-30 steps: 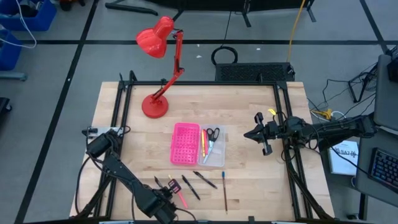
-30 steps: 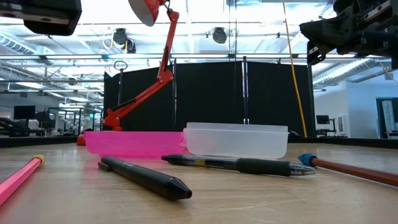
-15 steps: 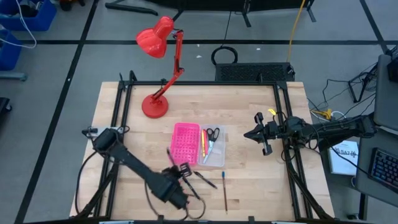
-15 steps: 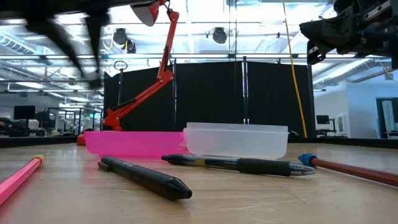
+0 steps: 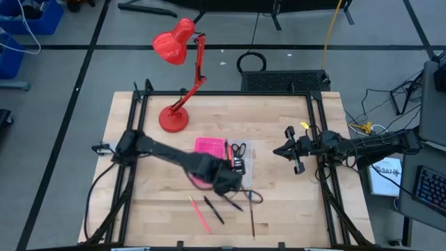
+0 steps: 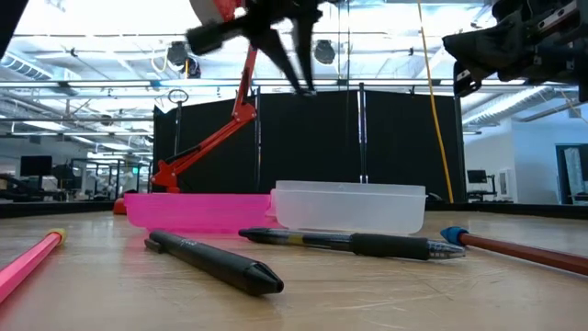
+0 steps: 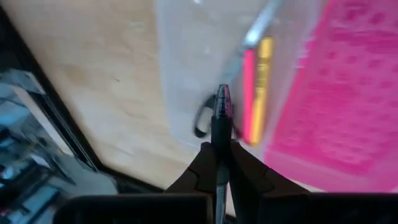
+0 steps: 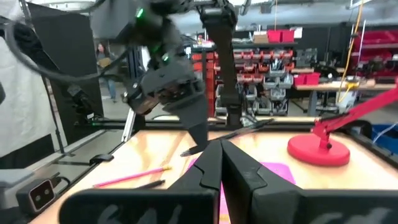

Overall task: Pick & place school supplies into a supply box
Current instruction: Put the left black pen into the pink supply box

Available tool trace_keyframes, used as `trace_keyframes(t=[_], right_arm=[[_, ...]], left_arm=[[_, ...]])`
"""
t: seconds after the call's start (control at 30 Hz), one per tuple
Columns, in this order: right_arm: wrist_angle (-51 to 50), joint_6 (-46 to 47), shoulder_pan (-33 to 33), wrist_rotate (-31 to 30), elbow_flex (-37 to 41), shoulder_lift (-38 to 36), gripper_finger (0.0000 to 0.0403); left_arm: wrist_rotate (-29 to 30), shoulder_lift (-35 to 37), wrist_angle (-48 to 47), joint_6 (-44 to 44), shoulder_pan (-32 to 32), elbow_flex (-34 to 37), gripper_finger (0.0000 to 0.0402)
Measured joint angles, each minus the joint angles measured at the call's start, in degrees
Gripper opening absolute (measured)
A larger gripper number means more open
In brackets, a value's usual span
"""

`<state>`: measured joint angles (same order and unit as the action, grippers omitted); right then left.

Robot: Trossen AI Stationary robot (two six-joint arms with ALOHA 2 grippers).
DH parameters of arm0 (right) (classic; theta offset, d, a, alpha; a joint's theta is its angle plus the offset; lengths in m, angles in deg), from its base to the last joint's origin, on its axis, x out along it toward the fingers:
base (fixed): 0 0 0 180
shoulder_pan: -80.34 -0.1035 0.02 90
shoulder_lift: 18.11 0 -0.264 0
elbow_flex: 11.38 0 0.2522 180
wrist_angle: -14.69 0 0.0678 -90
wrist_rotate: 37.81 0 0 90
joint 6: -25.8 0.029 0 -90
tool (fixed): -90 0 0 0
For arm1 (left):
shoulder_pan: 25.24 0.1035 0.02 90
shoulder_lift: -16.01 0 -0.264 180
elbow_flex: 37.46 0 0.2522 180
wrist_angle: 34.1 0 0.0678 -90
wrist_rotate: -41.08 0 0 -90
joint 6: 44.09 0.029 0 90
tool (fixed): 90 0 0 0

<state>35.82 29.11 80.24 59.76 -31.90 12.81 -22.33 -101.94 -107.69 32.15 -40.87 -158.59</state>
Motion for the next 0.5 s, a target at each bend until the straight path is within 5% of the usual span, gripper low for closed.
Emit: trace_keyframes(t=[0.23, 0.5], right_arm=[[-1.77, 1.95, 0.00, 0.00, 0.00, 0.00, 0.0000], [-4.71, 2.18, 0.00, 0.00, 0.00, 0.02, 0.0000]], left_arm=[[-14.94, 0.00, 7.09, 4.05, 5.17, 0.44, 0.0003], [-17.96, 0.02, 10.58, 8.31, 8.05, 1.02, 0.0001]])
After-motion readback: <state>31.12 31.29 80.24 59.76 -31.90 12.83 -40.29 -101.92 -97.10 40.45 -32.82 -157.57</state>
